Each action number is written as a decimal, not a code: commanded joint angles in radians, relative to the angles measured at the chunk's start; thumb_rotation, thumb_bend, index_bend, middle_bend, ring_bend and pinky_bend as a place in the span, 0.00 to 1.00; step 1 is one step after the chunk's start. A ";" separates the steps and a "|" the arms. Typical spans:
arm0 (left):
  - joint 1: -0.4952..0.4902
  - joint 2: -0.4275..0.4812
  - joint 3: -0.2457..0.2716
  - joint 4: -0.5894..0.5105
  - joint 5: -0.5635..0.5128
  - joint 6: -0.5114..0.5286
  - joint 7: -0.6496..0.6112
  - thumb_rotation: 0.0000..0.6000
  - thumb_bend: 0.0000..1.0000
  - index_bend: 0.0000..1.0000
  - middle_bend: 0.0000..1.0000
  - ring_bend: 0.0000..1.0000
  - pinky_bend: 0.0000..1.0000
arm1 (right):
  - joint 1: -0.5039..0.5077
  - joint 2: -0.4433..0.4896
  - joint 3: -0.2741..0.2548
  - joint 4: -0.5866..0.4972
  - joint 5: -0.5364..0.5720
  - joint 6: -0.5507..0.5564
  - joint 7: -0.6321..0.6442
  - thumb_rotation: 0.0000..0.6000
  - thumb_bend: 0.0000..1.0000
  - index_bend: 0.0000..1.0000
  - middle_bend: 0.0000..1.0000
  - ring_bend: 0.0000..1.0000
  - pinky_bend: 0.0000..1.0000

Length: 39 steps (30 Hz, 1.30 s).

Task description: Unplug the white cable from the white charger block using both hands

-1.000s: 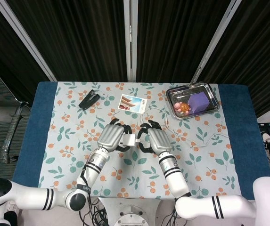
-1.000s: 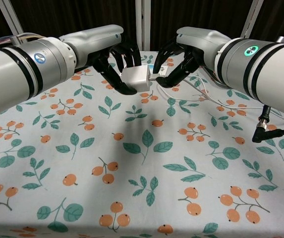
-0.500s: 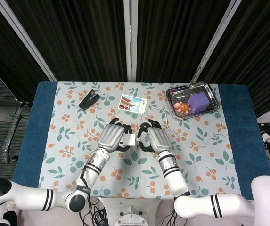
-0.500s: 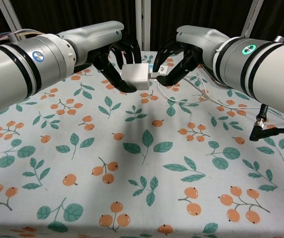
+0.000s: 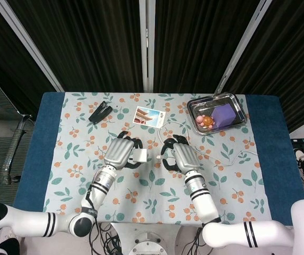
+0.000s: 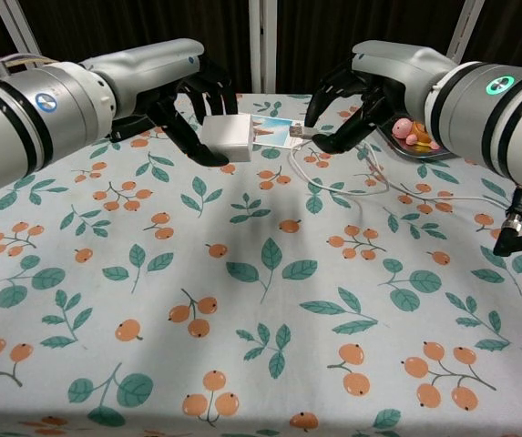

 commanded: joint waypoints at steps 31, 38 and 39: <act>0.110 0.077 0.066 0.178 0.043 -0.074 -0.145 1.00 0.20 0.15 0.14 0.06 0.05 | -0.176 0.396 -0.181 -0.151 -0.249 -0.045 0.162 1.00 0.12 0.00 0.00 0.00 0.00; 0.286 0.275 0.114 0.164 0.220 0.137 -0.281 1.00 0.20 0.19 0.15 0.06 0.03 | -0.309 0.571 -0.271 -0.126 -0.504 -0.023 0.325 1.00 0.15 0.00 0.00 0.00 0.00; 0.319 0.309 0.129 0.166 0.252 0.164 -0.316 1.00 0.20 0.19 0.15 0.06 0.02 | -0.332 0.598 -0.289 -0.113 -0.551 -0.018 0.356 1.00 0.16 0.00 0.00 0.00 0.00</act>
